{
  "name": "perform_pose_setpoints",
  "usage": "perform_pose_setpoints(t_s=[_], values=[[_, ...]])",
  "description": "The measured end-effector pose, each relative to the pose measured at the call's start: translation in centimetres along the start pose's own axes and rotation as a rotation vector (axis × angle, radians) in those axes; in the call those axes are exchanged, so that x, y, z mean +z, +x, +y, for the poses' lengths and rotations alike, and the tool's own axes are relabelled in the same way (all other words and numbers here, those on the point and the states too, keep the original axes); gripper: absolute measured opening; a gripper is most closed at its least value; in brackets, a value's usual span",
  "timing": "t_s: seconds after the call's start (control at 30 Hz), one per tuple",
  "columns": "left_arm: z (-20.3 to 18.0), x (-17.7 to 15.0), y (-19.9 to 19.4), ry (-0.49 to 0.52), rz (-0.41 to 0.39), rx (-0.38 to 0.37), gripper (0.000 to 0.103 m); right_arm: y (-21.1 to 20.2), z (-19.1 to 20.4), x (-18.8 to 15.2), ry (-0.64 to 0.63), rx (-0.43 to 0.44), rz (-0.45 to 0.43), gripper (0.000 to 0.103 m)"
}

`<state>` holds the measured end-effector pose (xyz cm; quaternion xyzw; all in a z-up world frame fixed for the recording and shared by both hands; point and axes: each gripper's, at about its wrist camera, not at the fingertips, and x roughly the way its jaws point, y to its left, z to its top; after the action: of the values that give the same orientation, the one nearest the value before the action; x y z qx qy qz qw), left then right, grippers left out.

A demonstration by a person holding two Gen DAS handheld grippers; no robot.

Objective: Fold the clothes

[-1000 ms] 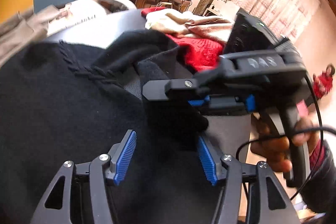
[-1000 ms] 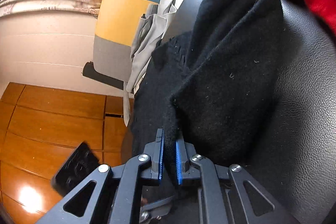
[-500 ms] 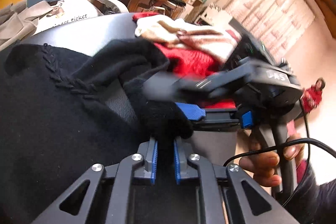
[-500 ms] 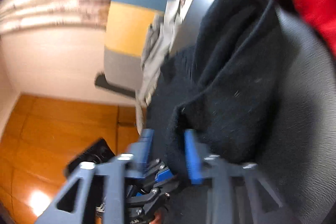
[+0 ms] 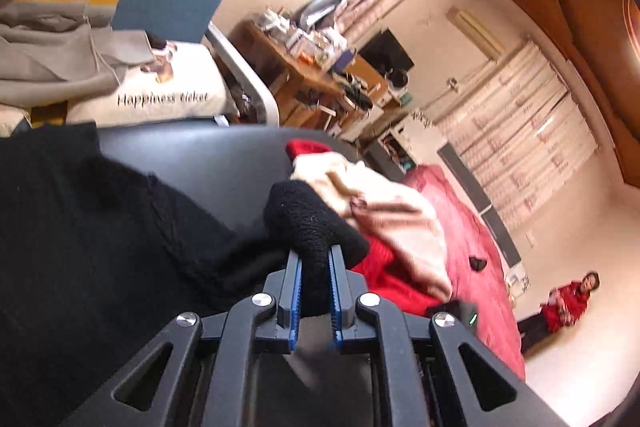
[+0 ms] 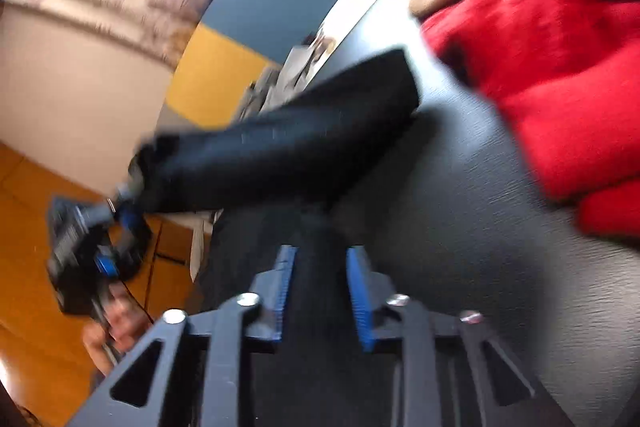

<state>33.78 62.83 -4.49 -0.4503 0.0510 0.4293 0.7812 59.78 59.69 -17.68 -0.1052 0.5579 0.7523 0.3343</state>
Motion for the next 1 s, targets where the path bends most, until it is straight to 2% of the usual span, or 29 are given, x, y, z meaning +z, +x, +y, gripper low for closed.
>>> perform_pose_setpoints(t_s=[0.13, 0.27, 0.4, 0.63, 0.7, 0.83, 1.0], values=[[-1.0, 2.5, -1.7, 0.030, -0.044, -0.021, 0.010, 4.7, 2.2, -0.2, -0.035, 0.035, 0.038, 0.016], [-2.1, 4.8, -3.3, 0.053, -0.087, -0.041, 0.010, 8.9, 4.3, 0.9, -0.058, 0.051, 0.023, 0.016], [-1.3, 5.7, -5.6, 0.033, -0.148, -0.049, 0.010, 10.7, 4.4, 1.8, -0.032, 0.036, 0.010, 0.016], [3.4, 4.9, -11.3, -0.053, -0.260, -0.026, 0.010, 13.7, 4.5, 3.2, 0.009, 0.007, -0.008, 0.017], [6.1, 3.7, -12.9, -0.097, -0.277, 0.007, 0.011, 14.1, 4.7, 3.0, -0.014, -0.024, 0.018, 0.017], [12.2, 0.6, -15.4, -0.204, -0.277, 0.100, 0.010, 14.7, 4.8, 2.5, -0.041, -0.065, 0.041, 0.018], [19.4, -4.2, -15.9, -0.343, -0.213, 0.179, 0.010, 14.8, 5.1, 2.3, -0.061, -0.087, 0.048, 0.020]])
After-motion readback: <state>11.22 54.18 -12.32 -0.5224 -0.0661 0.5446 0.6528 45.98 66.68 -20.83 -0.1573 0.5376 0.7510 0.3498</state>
